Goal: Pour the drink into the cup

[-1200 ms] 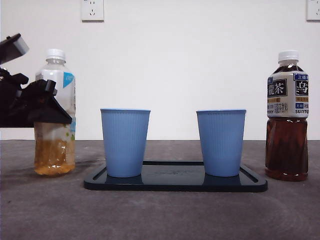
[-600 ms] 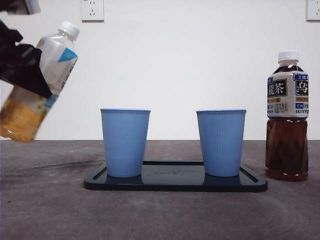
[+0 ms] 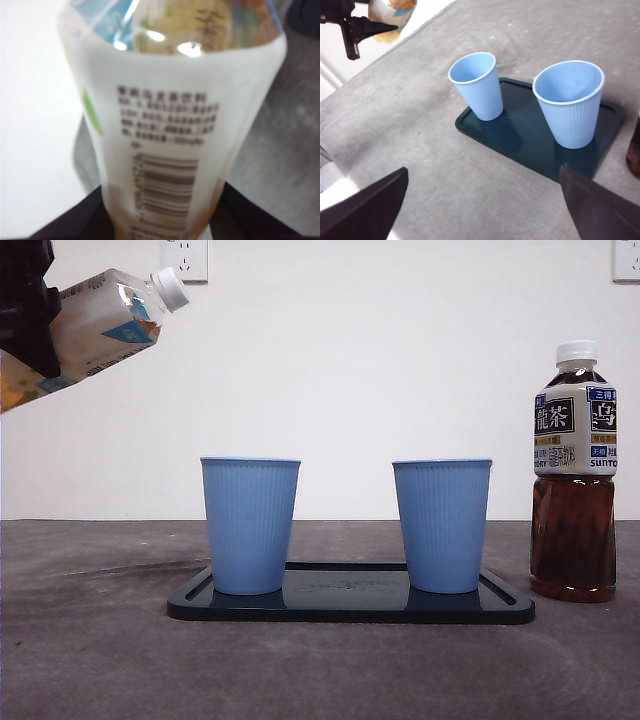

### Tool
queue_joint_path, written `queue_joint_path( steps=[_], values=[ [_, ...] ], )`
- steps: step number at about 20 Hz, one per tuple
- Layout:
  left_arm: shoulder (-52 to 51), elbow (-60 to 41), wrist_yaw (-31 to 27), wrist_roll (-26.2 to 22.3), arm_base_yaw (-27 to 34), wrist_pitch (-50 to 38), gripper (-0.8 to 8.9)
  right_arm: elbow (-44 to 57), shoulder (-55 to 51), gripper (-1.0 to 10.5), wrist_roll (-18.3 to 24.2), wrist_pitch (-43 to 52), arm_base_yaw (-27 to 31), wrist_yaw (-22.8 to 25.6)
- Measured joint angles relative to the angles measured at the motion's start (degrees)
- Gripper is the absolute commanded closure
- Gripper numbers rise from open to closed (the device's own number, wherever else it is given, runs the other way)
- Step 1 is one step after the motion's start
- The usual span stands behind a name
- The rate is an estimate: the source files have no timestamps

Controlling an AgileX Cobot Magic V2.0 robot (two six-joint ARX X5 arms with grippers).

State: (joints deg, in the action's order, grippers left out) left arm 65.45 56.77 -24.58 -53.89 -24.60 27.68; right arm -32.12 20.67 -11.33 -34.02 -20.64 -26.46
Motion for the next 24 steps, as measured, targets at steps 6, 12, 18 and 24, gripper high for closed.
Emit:
queue_joint_path(
  steps=[6,12,18,24],
  values=[
    [1.4,0.0,-6.7,-9.1,-3.7,0.0,6.79,0.0,0.0,4.6,1.0,-0.1,-0.4,-0.6],
    [5.1,0.0,-9.3,-11.5,-6.1,-0.1,6.95,0.0,0.0,4.6,2.1,-1.2,-1.1,-0.5],
    [8.3,0.1,-12.6,-14.1,-7.9,-1.5,6.95,0.0,0.0,4.6,2.3,-1.3,-1.7,-0.5],
    [8.5,0.1,-13.7,-15.7,-8.4,-1.8,6.95,0.0,0.0,4.6,2.5,-1.3,-1.8,-0.5]
  ],
)
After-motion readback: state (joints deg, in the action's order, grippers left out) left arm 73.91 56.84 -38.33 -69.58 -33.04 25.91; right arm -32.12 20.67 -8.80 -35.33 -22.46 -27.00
